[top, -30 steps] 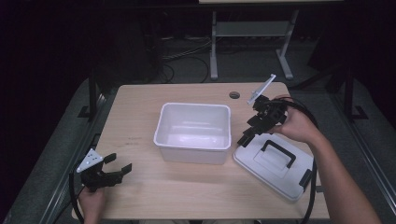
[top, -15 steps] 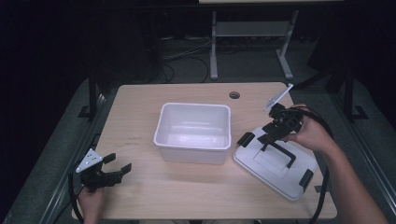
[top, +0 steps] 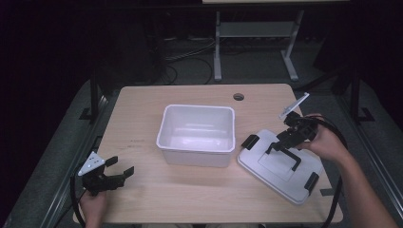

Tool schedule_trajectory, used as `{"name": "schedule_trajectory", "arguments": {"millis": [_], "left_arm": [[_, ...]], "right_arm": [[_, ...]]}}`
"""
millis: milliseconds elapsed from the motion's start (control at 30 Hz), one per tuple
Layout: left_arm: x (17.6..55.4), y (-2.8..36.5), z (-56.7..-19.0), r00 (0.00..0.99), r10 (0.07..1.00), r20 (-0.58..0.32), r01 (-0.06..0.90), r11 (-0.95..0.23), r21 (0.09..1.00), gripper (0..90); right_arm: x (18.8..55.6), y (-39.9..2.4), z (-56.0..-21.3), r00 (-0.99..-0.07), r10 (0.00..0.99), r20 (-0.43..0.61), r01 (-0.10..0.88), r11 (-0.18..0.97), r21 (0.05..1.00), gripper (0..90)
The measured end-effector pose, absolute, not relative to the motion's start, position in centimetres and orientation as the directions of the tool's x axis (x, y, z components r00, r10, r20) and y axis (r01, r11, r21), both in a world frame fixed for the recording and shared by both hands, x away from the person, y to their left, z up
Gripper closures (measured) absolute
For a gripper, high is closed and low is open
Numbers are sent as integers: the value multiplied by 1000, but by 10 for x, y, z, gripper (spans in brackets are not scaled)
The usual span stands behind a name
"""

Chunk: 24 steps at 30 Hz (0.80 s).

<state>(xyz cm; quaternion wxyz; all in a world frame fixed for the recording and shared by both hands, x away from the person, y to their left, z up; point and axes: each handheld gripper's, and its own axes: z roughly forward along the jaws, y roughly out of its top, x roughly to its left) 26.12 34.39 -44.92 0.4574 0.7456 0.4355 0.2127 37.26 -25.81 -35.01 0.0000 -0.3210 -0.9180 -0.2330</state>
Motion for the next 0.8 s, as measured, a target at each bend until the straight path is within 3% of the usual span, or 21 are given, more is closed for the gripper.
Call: {"name": "schedule_trajectory", "arguments": {"millis": [467,800], "left_arm": [[261,343,-449,529,845,-77,455,-206,866,159],[261,344,-449,526,847,-79,456,-202,867,159]], "right_arm": [[373,-282,-375,-755,632,174,637,645,423,489],[373,-293,-390,-731,649,212,667,612,426,602]]}}
